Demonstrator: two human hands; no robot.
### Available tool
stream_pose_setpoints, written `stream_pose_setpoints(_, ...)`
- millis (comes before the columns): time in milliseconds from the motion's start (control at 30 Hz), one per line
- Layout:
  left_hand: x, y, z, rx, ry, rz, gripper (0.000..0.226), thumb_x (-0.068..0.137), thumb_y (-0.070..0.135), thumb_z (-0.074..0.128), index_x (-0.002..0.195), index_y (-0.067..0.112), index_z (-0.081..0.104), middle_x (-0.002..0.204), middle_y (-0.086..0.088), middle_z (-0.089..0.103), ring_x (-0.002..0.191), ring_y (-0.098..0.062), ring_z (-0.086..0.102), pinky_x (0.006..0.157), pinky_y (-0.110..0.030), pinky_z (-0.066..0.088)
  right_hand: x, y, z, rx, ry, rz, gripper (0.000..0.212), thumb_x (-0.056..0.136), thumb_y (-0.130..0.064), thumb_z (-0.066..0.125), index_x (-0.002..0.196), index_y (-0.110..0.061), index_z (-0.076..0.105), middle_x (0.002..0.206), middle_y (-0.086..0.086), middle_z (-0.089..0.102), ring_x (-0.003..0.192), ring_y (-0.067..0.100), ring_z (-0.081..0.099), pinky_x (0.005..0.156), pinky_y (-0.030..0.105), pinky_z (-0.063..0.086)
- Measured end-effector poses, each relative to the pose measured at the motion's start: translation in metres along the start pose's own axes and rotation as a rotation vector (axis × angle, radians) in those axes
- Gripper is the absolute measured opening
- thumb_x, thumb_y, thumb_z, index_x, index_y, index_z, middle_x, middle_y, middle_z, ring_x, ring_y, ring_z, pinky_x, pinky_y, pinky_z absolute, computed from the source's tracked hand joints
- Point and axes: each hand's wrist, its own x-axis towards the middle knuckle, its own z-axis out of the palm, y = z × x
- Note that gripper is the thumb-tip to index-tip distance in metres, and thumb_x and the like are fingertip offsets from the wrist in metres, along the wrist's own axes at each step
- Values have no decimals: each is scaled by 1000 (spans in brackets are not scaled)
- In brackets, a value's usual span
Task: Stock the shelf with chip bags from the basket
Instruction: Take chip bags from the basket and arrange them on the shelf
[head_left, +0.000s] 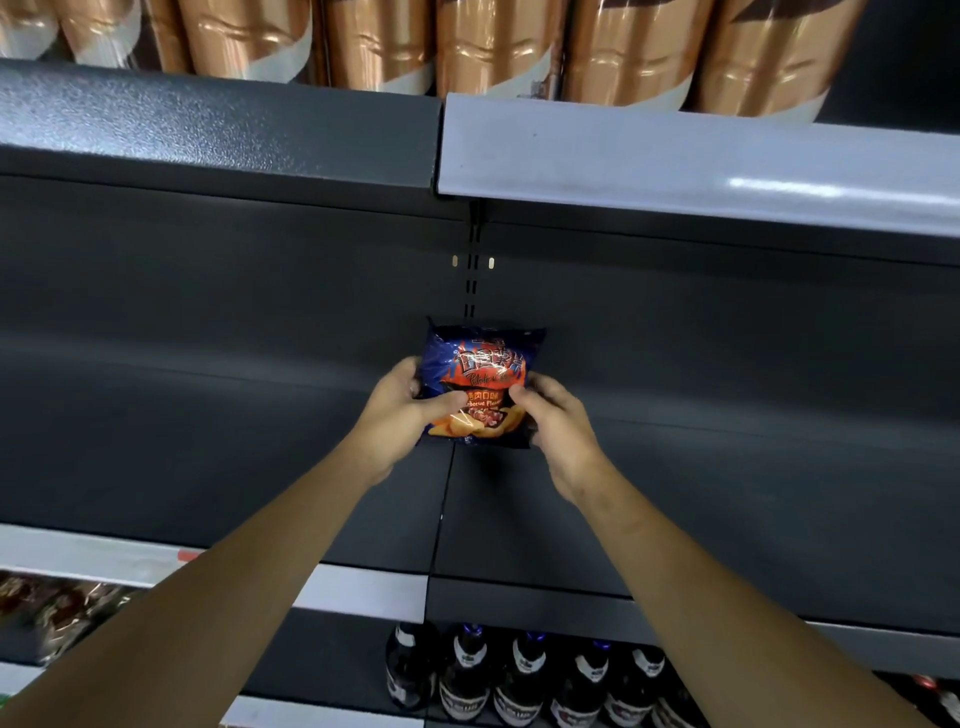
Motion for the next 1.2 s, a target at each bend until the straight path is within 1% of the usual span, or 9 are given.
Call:
stream_pose_setpoints(200,2,-8,-8,39,38,-21,34,88,10,73,119,8,59,111,-12,71,99,-21,72,88,-34,57,8,8,3,-14,46,8,39,94,-11,67,132,-13,60,123,8,68,116,23,65,107,43,50)
stream_pose_setpoints(367,6,-13,-20,80,77,-5,22,90,8,70,112,13,66,100,-1,75,90,-10,73,77,-20,55,12,11,10,-30,45,2,28,95,-5,66,121,-14,63,114,4,71,108,20,69,98,38,56)
stream_pose_setpoints(500,13,-21,-30,130,123,-44,28,91,9,69,118,14,64,106,2,73,93,-5,70,72,-12,52,21,20,23,-97,76,10,27,94,-4,67,119,-12,63,111,3,72,107,21,70,97,40,57)
stream_pose_setpoints(667,26,-26,-44,136,160,-95,19,92,4,62,104,19,65,98,-4,72,89,-16,68,72,-23,48,36,26,40,-165,120,15,23,94,-8,68,108,-25,61,98,-11,67,107,16,67,99,36,54)
stream_pose_setpoints(800,40,-27,-57,161,157,-106,20,92,2,59,94,21,66,85,-3,70,76,-13,64,69,-24,44,48,30,50,-221,122,25,36,95,-9,68,130,-12,60,94,-15,61,101,10,62,99,29,51)
stream_pose_setpoints(933,48,-33,-66,162,177,-140,25,92,-2,55,85,21,64,78,-5,65,73,-14,60,70,-27,46,59,36,57,-267,130,52,35,96,-8,66,130,-9,59,86,-18,59,89,4,61,99,29,51)
stream_pose_setpoints(1033,51,-42,-72,170,173,-173,19,94,-2,56,93,15,64,84,-4,64,78,-15,61,78,-28,48,65,42,64,-304,114,68,41,96,-8,67,135,-8,57,111,-2,68,107,15,63,104,34,51)
stream_pose_setpoints(1100,53,-49,-76,180,147,-183,18,94,3,59,106,15,64,94,-3,68,89,-17,64,91,-34,49,68,46,67,-323,121,74,45,96,-10,67,139,-8,55,129,6,64,117,19,61,107,34,48)
stream_pose_setpoints(1200,57,-54,-81,183,146,-181,20,95,7,62,105,24,62,109,-2,67,107,-19,63,99,-36,47,73,48,69,-338,137,78,47,96,-11,67,141,-9,54,133,7,63,123,21,60,108,32,47)
